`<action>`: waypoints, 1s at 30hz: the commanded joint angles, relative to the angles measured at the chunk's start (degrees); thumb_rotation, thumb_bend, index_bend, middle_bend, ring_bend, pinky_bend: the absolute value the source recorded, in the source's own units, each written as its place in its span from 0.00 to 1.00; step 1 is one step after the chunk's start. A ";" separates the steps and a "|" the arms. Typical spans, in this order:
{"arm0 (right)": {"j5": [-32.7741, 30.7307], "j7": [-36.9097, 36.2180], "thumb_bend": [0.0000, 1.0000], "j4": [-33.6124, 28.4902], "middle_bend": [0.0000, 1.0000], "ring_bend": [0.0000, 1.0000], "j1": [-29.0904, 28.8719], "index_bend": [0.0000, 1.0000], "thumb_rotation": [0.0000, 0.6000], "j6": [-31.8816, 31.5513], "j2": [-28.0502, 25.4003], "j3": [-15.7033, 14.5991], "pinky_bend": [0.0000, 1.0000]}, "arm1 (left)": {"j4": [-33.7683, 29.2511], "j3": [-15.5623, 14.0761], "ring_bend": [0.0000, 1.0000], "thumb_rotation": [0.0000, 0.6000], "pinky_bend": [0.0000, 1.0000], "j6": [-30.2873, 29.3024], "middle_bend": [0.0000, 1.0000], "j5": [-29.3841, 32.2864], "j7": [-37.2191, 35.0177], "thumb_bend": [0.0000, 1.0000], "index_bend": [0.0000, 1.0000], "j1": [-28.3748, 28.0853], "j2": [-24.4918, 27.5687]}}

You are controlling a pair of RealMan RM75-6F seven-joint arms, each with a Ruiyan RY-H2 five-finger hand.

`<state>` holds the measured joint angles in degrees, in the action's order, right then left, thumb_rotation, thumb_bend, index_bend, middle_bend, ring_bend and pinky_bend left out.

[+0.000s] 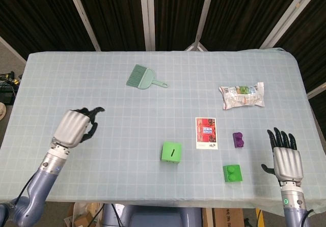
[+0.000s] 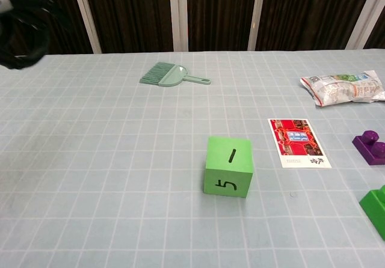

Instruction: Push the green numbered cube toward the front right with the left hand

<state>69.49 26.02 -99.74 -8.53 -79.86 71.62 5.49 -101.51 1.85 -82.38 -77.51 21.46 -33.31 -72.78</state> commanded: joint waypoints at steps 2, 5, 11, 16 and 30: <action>1.47 -0.57 0.07 -0.45 0.00 0.00 0.16 0.08 1.00 -0.46 -0.44 -0.46 0.00 | -0.78 -1.66 0.20 1.00 0.38 -9.03 0.28 0.54 -0.73 0.51 0.14 11.02 4.04; 3.69 -2.41 0.07 -0.37 0.00 0.00 0.33 0.08 1.00 -0.90 -0.91 -0.93 0.00 | -3.40 -4.17 0.10 1.00 0.28 -10.30 0.20 0.01 -5.69 0.48 0.12 15.14 7.88; 9.11 -5.86 0.07 0.90 0.00 0.00 0.73 0.08 1.00 -2.67 -1.37 -1.93 0.00 | -0.50 -6.26 0.07 1.00 0.21 -12.73 0.16 0.51 -7.47 0.37 0.12 21.07 8.39; 12.40 -7.41 0.07 1.67 0.00 0.00 1.44 0.08 1.00 -4.89 -1.32 -2.39 0.00 | 2.06 -6.10 0.07 1.00 0.18 -13.76 0.13 0.55 -9.35 0.35 0.12 24.00 7.29; 15.53 -11.03 0.07 0.62 0.00 0.00 3.02 0.08 1.00 -7.23 -3.57 -2.78 0.00 | 4.83 -4.62 0.05 1.00 0.16 -15.64 0.12 -4.85 -11.61 0.33 0.12 27.62 6.24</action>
<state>84.91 15.40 -99.05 -5.69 -86.87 68.30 2.61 -96.92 -3.17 -97.84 -82.30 9.28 -6.02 -66.24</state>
